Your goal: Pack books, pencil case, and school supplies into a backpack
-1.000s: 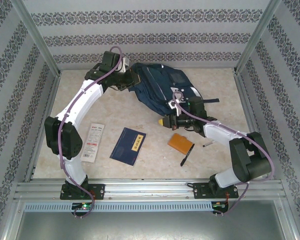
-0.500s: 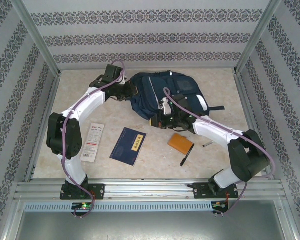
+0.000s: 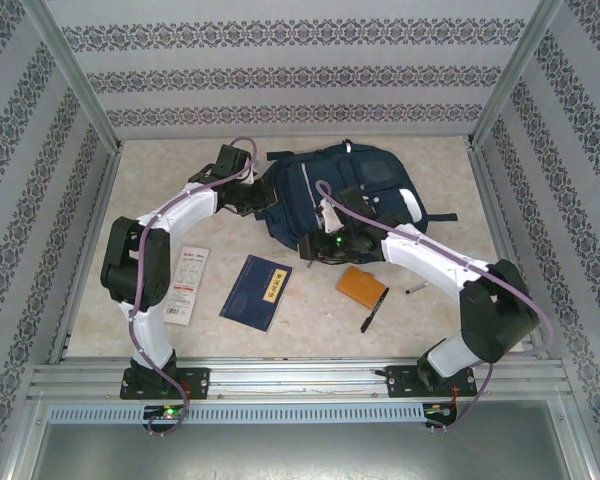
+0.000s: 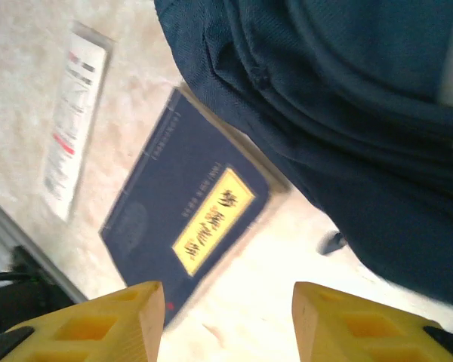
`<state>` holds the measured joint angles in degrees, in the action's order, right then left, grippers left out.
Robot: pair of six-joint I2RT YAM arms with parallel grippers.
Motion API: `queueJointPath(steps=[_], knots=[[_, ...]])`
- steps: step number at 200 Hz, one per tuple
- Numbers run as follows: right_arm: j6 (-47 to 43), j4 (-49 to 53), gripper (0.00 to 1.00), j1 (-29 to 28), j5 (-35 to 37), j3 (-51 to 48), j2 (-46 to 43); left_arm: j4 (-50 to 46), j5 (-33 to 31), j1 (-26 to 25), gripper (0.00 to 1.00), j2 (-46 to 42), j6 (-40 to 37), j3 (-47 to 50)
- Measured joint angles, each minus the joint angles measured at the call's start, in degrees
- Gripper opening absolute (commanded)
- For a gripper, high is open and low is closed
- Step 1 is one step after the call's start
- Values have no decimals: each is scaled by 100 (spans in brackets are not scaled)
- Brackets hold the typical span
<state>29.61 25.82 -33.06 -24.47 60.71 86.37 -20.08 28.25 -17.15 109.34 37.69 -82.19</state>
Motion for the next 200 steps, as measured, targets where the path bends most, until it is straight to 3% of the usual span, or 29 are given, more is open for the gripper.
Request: queueJointPath(steps=[34,42,71,99,117,157,200], knots=[[-177,728,55,382,387,42,-420,15,-7,35,2,245,-120,0],[-170,874,58,455,494,42,-479,50,-7,39,8,267,-144,0],[354,1294,59,492,964,17,-518,203,-2,59,45,417,-402,-35],[1412,1163,58,398,988,-262,-452,33,20,131,58,511,-789,-138],[1370,1080,56,302,988,-236,-264,-284,22,188,65,374,-1093,-164],[-1727,1445,56,254,1156,907,308,-629,179,81,77,-1305,-1482,1054],[-5217,1593,56,256,1121,785,411,109,164,-1075,75,-2736,-1526,2776]])
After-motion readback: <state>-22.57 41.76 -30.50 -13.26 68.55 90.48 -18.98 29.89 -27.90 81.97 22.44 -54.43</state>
